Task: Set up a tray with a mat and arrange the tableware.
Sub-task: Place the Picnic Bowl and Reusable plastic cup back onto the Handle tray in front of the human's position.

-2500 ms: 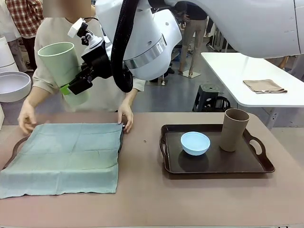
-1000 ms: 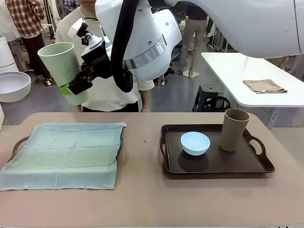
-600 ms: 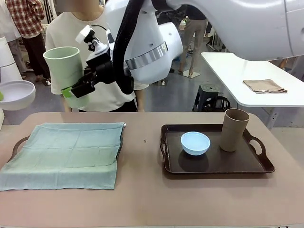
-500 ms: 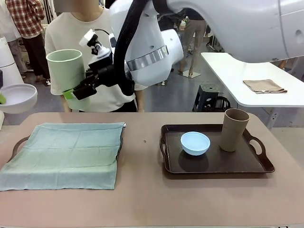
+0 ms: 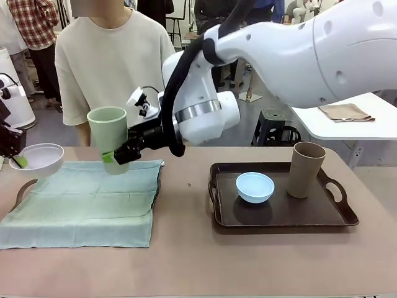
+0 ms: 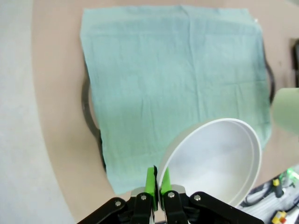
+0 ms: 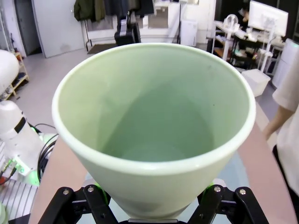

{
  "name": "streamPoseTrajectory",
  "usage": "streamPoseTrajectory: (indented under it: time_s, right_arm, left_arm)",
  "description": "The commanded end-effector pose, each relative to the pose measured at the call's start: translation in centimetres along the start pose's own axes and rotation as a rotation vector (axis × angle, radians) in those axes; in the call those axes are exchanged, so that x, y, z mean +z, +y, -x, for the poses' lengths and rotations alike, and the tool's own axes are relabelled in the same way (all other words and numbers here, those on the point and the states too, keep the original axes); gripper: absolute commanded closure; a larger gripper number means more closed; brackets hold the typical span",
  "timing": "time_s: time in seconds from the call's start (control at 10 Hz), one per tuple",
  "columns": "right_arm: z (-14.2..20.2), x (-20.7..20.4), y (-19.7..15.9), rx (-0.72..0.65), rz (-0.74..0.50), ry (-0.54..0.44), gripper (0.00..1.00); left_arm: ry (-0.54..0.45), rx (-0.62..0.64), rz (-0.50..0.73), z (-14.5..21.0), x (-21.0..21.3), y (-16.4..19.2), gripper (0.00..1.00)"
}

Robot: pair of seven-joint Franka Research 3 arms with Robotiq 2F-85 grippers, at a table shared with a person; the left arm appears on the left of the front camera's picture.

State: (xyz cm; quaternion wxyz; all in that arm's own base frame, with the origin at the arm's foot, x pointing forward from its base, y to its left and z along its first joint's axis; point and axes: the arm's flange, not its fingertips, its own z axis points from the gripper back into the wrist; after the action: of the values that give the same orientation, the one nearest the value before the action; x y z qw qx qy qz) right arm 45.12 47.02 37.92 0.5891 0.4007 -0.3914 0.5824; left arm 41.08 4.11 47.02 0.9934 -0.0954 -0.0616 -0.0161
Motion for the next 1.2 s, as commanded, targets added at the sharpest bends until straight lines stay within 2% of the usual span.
streamPoseTrajectory:
  time_s: [0.0, 0.1, 0.2, 0.3, 0.5, 0.6, 0.8, 1.1]
  right_arm:
    - [1.4, -0.3, 0.6, -0.001, -0.002, -0.016, 0.18]
    - [1.3, -0.3, 0.3, -0.002, 0.011, 0.006, 0.18]
    - [-1.6, 0.9, 1.2, -0.029, 0.034, 0.056, 0.18]
    - [1.5, -0.4, 0.1, -0.016, -0.008, 0.017, 0.18]
    - [0.3, -0.1, 0.4, -0.013, 0.004, 0.021, 0.18]
    - [1.7, -0.2, 0.1, -0.009, -0.034, 0.006, 0.18]
    - [3.9, -1.5, -0.5, 0.022, -0.095, -0.044, 0.18]
    - [5.7, -2.7, -0.9, 0.068, -0.096, -0.081, 0.18]
  left_arm:
    - [-0.008, -0.003, 0.012, -0.6, -1.4, 0.4, 0.96]
    - [0.014, 0.026, 0.002, -1.0, -1.3, 0.5, 0.96]
    - [0.009, 0.005, -0.003, -0.3, -0.9, 0.2, 0.96]
    - [0.009, 0.005, -0.003, -0.3, -0.9, 0.2, 0.96]
    - [0.009, 0.005, -0.003, -0.3, -0.9, 0.2, 0.96]
    - [0.015, 0.008, -0.004, -0.5, -1.3, 0.4, 0.96]
    - [-0.054, -0.043, 0.057, -1.3, -3.8, 0.2, 0.96]
    - [-0.079, -0.07, 0.045, -2.1, -7.3, -0.2, 0.96]
